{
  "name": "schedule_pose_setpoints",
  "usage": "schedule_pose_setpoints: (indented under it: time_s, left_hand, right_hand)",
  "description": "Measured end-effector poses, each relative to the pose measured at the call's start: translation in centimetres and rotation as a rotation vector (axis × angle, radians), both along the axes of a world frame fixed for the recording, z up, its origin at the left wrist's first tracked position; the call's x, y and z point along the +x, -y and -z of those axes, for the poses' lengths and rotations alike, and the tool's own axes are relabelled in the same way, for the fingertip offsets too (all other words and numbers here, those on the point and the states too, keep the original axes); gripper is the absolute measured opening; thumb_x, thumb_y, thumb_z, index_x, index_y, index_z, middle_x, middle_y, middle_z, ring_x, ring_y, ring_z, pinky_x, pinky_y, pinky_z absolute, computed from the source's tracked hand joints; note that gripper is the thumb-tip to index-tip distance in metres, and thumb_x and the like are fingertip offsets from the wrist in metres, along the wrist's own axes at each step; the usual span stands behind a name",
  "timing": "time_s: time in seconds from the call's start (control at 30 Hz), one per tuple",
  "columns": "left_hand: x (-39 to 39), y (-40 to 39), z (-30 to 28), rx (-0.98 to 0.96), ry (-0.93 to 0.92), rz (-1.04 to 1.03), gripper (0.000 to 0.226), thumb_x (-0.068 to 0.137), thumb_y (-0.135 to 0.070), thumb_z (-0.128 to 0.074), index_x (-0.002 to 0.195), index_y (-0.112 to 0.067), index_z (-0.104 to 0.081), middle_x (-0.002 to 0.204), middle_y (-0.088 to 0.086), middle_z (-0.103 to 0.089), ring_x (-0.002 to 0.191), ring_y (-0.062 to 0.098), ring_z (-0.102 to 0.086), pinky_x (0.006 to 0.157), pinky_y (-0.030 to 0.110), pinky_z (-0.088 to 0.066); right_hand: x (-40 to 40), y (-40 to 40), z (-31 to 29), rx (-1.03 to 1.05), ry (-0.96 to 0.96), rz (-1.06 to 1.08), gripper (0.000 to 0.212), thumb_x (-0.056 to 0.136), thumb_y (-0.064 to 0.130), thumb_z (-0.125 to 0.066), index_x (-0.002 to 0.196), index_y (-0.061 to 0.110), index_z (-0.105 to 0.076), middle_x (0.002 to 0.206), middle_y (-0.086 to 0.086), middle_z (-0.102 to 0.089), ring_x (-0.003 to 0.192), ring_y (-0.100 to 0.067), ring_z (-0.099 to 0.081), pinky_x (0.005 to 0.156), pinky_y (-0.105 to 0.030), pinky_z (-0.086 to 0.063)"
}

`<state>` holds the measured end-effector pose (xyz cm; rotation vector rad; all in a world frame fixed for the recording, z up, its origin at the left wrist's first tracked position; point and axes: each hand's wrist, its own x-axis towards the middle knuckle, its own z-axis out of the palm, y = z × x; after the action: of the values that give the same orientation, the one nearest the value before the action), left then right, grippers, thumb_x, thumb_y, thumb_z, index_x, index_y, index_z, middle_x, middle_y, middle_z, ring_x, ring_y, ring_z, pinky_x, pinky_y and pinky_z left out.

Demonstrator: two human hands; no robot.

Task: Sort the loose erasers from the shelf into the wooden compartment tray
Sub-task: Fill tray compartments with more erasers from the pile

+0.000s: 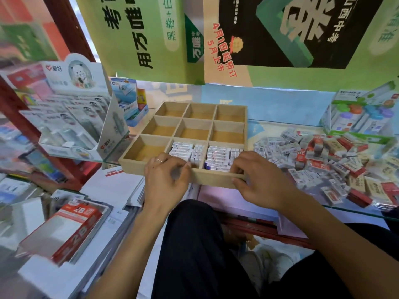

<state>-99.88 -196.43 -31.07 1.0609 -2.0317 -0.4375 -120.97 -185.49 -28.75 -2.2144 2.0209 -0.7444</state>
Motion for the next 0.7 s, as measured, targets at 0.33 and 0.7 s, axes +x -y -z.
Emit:
schedule_pose_setpoints:
  time_s: [0.33,0.7]
  left_hand:
    - [4.7,1.3,-1.6,-0.011,0.186,-0.06,0.032,0.093,-0.038,-0.05,0.09,-0.015,-0.072,0.089,0.007,-0.068,0.086,0.026,-0.06,0.08,0.044,-0.05]
    - [5.5,-4.0,-3.0,0.087,0.211,0.147,0.021,0.092,-0.019,-0.061,0.111,-0.019,-0.07,0.117,-0.003,-0.068,0.105,0.015,-0.06,0.093,0.022,-0.042]
  right_hand:
    - [3.1,-0.9,2.8,-0.178,-0.044,0.18,0.03,0.074,0.003,-0.072,0.103,0.009,-0.066,0.113,-0.013,-0.058,0.106,-0.036,-0.054,0.088,-0.048,-0.051]
    - [0.1,0.2,0.9,-0.102,-0.153,0.378,0.019,0.075,-0.003,-0.061,0.09,0.006,-0.067,0.091,-0.014,-0.059,0.088,-0.037,-0.053,0.06,-0.039,-0.049]
